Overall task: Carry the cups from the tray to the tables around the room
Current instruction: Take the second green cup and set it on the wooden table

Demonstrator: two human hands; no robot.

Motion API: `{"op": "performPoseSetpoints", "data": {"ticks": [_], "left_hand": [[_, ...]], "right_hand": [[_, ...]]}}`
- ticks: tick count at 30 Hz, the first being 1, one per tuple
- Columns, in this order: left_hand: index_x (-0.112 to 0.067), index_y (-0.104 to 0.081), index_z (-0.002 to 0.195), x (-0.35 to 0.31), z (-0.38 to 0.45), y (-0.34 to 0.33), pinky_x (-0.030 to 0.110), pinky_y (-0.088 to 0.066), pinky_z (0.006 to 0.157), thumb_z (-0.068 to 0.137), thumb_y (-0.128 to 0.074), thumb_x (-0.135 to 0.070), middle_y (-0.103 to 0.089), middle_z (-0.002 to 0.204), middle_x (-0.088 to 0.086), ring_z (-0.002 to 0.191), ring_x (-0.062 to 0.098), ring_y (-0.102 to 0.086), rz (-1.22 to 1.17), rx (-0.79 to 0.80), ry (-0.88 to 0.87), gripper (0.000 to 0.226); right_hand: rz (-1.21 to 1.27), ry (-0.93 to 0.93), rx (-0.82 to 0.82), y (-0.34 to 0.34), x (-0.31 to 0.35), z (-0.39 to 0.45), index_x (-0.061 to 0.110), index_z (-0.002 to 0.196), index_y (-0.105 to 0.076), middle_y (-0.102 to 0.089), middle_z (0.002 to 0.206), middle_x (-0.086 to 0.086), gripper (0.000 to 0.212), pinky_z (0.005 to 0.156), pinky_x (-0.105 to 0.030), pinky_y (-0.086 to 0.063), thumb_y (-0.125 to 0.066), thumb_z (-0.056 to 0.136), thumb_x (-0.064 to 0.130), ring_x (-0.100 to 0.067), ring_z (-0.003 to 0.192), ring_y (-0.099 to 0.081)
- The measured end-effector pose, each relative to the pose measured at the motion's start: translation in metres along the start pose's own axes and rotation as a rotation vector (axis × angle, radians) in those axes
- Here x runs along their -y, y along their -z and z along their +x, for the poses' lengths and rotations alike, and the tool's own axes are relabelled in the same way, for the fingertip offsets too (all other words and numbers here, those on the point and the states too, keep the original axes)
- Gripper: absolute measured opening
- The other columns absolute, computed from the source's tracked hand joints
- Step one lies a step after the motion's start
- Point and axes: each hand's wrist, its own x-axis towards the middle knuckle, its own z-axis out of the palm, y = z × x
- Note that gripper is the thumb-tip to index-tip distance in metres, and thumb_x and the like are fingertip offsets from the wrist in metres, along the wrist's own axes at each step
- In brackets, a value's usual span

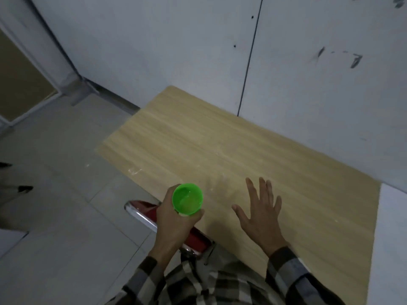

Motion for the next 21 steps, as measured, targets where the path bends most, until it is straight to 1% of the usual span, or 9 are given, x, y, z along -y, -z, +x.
{"op": "performPoseSetpoints", "data": {"ticks": [3,6,8,10,13,15,17,19,21], "left_hand": [[-0.038,-0.064,0.121,0.013,0.049,-0.006,0.007,-0.051,0.076,0.056,-0.097,-0.033,-0.07,0.112,-0.029,0.1,-0.006,-0.068,0.015,0.055,0.003,0.073],[-0.051,-0.061,0.118,0.027,0.089,-0.021,0.002,-0.048,0.074,0.06,-0.099,-0.031,-0.068,0.111,-0.037,0.1,-0.013,-0.065,0.035,0.101,0.008,0.072],[-0.058,-0.058,0.116,0.039,0.112,-0.034,0.003,-0.048,0.076,0.062,-0.1,-0.027,-0.068,0.111,-0.037,0.101,-0.012,-0.066,0.043,0.128,0.012,0.075],[-0.06,-0.059,0.115,0.053,0.131,-0.049,0.004,-0.049,0.078,0.061,-0.099,-0.024,-0.07,0.111,-0.033,0.1,-0.009,-0.068,0.056,0.134,0.028,0.076],[-0.053,-0.061,0.117,0.075,0.158,-0.071,0.005,-0.05,0.077,0.057,-0.096,-0.033,-0.072,0.11,-0.03,0.098,-0.006,-0.07,0.065,0.138,0.064,0.072],[-0.047,-0.062,0.121,0.088,0.173,-0.083,0.006,-0.051,0.078,0.056,-0.094,-0.039,-0.071,0.111,-0.029,0.099,-0.006,-0.07,0.081,0.136,0.064,0.072],[-0.043,-0.062,0.123,0.098,0.186,-0.095,0.008,-0.052,0.08,0.058,-0.095,-0.038,-0.071,0.113,-0.027,0.101,-0.005,-0.07,0.091,0.148,0.071,0.073],[-0.041,-0.062,0.122,0.105,0.196,-0.108,0.012,-0.054,0.081,0.059,-0.096,-0.033,-0.074,0.11,-0.021,0.102,-0.002,-0.071,0.088,0.15,0.089,0.073],[-0.042,-0.061,0.121,0.108,0.204,-0.121,0.008,-0.051,0.08,0.058,-0.097,-0.031,-0.073,0.108,-0.021,0.1,-0.006,-0.069,0.099,0.142,0.095,0.073]], "right_hand": [[-0.031,-0.072,0.014,-0.017,0.009,0.02,0.038,0.162,-0.005,0.005,0.172,-0.006,0.083,0.122,-0.066,0.001,-0.046,0.095,0.067,-0.025,0.158,0.016],[-0.034,-0.127,-0.002,-0.036,0.008,0.044,0.036,0.162,-0.008,0.002,0.172,-0.009,0.082,0.121,-0.067,0.001,-0.049,0.096,0.062,-0.028,0.158,0.013],[-0.05,-0.157,0.023,-0.055,0.003,0.063,0.034,0.162,-0.01,0.001,0.172,-0.009,0.082,0.121,-0.069,-0.001,-0.051,0.095,0.058,-0.029,0.158,0.012],[-0.064,-0.194,0.079,-0.077,-0.006,0.084,0.032,0.162,-0.012,0.002,0.172,-0.01,0.083,0.12,-0.07,-0.001,-0.053,0.094,0.056,-0.031,0.158,0.012],[-0.096,-0.23,0.146,-0.113,-0.027,0.115,0.03,0.161,-0.015,0.002,0.172,-0.011,0.081,0.12,-0.07,-0.001,-0.051,0.094,0.058,-0.033,0.158,0.01],[-0.09,-0.229,0.149,-0.135,-0.041,0.13,0.029,0.161,-0.018,-0.001,0.172,-0.012,0.077,0.121,-0.07,-0.003,-0.045,0.096,0.06,-0.034,0.158,0.007],[-0.104,-0.244,0.118,-0.152,-0.049,0.136,0.029,0.16,-0.023,-0.006,0.172,-0.012,0.074,0.121,-0.068,-0.005,-0.04,0.096,0.064,-0.033,0.159,0.002],[-0.147,-0.256,0.053,-0.164,-0.052,0.138,0.029,0.158,-0.027,-0.011,0.171,-0.012,0.072,0.122,-0.066,-0.006,-0.038,0.097,0.065,-0.033,0.159,-0.004],[-0.189,-0.259,0.004,-0.171,-0.053,0.138,0.029,0.158,-0.029,-0.014,0.171,-0.011,0.071,0.122,-0.065,-0.008,-0.035,0.097,0.066,-0.032,0.159,-0.005]]}}
